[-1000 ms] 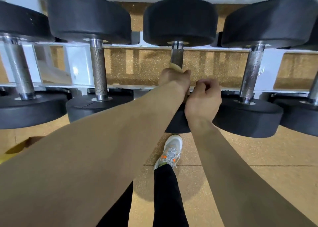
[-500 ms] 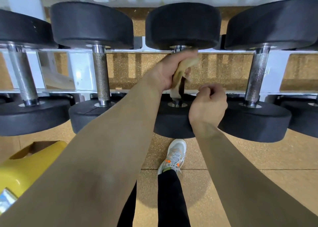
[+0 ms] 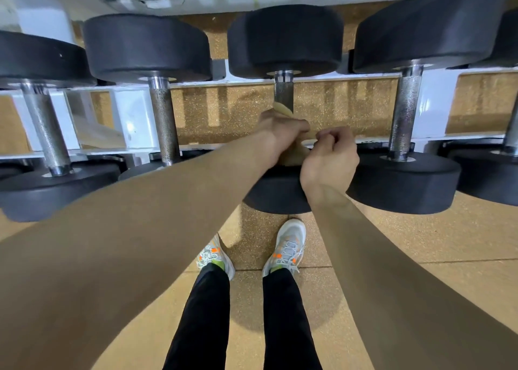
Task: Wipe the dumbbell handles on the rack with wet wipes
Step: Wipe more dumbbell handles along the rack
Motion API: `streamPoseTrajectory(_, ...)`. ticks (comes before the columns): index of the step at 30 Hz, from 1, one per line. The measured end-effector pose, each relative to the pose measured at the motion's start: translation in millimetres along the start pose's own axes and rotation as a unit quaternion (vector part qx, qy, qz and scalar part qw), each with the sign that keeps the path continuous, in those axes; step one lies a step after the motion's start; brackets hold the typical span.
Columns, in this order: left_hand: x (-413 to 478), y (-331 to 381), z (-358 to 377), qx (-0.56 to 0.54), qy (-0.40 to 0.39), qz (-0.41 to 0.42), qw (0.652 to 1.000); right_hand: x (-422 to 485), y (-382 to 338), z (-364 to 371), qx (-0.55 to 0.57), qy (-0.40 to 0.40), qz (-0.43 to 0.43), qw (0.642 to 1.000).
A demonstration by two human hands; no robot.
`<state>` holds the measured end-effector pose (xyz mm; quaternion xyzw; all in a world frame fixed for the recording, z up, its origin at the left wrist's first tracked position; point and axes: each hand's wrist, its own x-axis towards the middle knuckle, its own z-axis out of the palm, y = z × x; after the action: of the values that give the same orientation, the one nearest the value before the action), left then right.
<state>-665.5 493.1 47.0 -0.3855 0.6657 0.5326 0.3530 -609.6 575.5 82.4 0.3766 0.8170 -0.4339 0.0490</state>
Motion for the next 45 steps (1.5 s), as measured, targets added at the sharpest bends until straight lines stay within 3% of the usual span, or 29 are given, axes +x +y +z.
streamPoseTrajectory(4, 1.0, 0.5, -23.0, -0.084, -0.222, -0.027, 0.971, 1.1, -0.6, -0.4, -0.011, -0.009, 0.0, 1.0)
streamPoseTrajectory(6, 4.3, 1.4, -28.6, -0.095, -0.27, -0.049, 0.957, 1.9, -0.2, -0.4, -0.019, -0.015, 0.003, 1.0)
streamPoseTrajectory(8, 10.0, 8.5, -27.1, -0.114, -0.268, -0.043, 0.956, 3.4, 0.0, -0.3, -0.028, -0.022, 0.006, 0.999)
streamPoseTrajectory(12, 17.2, 32.4, -24.5, -0.241, -0.199, -0.015, 0.95, 3.6, -0.5, -0.2, -0.034, -0.029, 0.003, 0.999)
streamPoseTrajectory(15, 5.3, 42.6, -13.5, -0.216, -0.068, 0.011, 0.974, 4.2, -1.5, -0.7, -0.038, -0.031, 0.014, 0.999)
streamPoseTrajectory(18, -3.6, 40.7, 7.2, -0.206, 0.069, 0.03, 0.976, 4.4, -3.1, -0.8, -0.045, -0.037, 0.025, 0.998)
streamPoseTrajectory(21, -1.7, 27.9, 15.7, -0.135, 0.1, 0.064, 0.984, 4.6, -3.9, -1.3, -0.051, -0.041, 0.021, 0.998)
streamPoseTrajectory(23, -7.0, 15.2, 9.3, -0.067, 0.052, 0.083, 0.993, 4.9, -3.7, -1.8, -0.054, -0.044, 0.021, 0.997)
streamPoseTrajectory(25, -15.2, 4.3, -5.6, -0.025, -0.045, 0.09, 0.995, 4.6, -3.6, -1.8, -0.059, -0.046, 0.02, 0.997)
streamPoseTrajectory(29, -7.0, -3.1, -44.1, -0.059, -0.268, 0.091, 0.957, 4.8, -3.7, -0.5, -0.046, -0.047, 0.019, 0.998)
streamPoseTrajectory(34, 6.9, -5.9, -65.6, -0.087, -0.375, 0.074, 0.92, 6.2, -1.8, 1.0, -0.052, -0.053, 0.021, 0.997)
streamPoseTrajectory(37, 9.4, -11.5, -60.5, -0.088, -0.331, 0.086, 0.936, 5.6, -1.7, 1.5, -0.033, -0.051, 0.018, 0.998)
streamPoseTrajectory(40, 4.6, -9.6, -35.4, -0.084, -0.168, 0.101, 0.977, 3.6, 0.3, 3.0, 0.016, -0.018, 0.015, 1.0)
streamPoseTrajectory(43, -0.7, 4.6, -9.5, -0.069, -0.025, 0.056, 0.996, 2.2, 1.0, 4.2, 0.048, 0.009, -0.003, 0.999)
streamPoseTrajectory(45, 3.8, 13.3, -6.4, -0.082, -0.019, 0.038, 0.996, 2.7, 1.6, 4.0, 0.046, 0.001, -0.005, 0.999)
